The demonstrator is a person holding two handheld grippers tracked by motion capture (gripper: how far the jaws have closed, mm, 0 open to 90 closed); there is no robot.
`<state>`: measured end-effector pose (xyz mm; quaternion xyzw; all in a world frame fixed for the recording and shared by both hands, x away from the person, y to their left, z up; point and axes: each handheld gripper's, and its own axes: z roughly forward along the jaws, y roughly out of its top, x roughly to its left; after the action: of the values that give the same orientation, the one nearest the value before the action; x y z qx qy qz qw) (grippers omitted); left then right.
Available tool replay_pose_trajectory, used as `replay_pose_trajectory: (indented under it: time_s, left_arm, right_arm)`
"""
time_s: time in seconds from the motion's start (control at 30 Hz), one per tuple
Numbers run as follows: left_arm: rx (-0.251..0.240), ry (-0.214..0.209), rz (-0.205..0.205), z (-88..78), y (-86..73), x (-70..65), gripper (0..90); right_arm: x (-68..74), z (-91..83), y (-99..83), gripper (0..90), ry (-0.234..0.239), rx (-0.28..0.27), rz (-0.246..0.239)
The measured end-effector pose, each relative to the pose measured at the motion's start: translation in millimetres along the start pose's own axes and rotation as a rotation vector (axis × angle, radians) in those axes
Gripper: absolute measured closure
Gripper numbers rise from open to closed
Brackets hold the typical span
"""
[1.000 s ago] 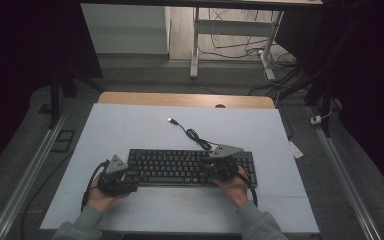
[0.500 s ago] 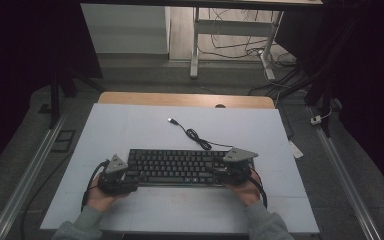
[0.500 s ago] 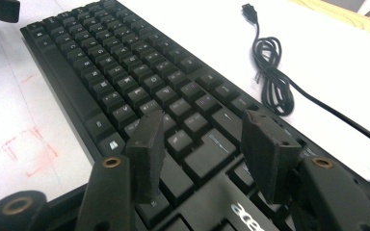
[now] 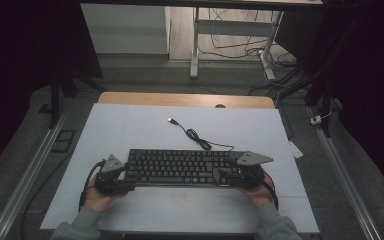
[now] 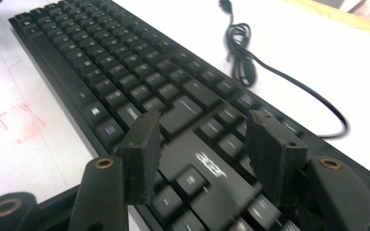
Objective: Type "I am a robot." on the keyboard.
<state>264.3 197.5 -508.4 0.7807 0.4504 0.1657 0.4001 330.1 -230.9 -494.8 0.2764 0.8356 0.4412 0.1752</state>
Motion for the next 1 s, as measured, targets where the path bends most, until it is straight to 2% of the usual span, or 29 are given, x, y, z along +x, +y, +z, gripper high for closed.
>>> replay_pose_trajectory:
  time_s: [0.1, 0.27, 0.6, 0.7, 0.77, 1.0]
  left_arm:
    - [0.001, 0.005, 0.006, -3.7, -3.9, -1.3, 36.3]
    - [0.002, 0.008, 0.021, -8.8, -8.4, -3.6, 36.2]
    - [0.008, 0.001, 0.022, -11.9, -18.3, -3.4, 36.1]
    - [0.004, 0.003, 0.022, -15.4, -22.2, -3.3, 36.0]
    - [0.0, 0.007, 0.019, -18.2, -24.7, -2.7, 36.0]
    - [-0.005, 0.013, 0.009, -19.9, -27.4, 2.4, 35.9]
  right_arm:
    - [-3.2, -9.4, -6.9, 45.6, -0.018, -0.005, 0.009]
    - [-5.5, -26.0, -20.4, 44.5, -0.043, 0.007, -0.004]
    - [-10.5, -54.7, -46.2, 44.4, -0.076, -0.001, 0.002]
    - [-12.7, -58.6, -51.4, 44.2, -0.073, -0.007, 0.019]
    - [-12.6, -60.6, -53.1, 44.2, -0.079, 0.01, 0.008]
    - [-13.7, -58.8, -54.1, 44.2, -0.06, -0.001, 0.0]
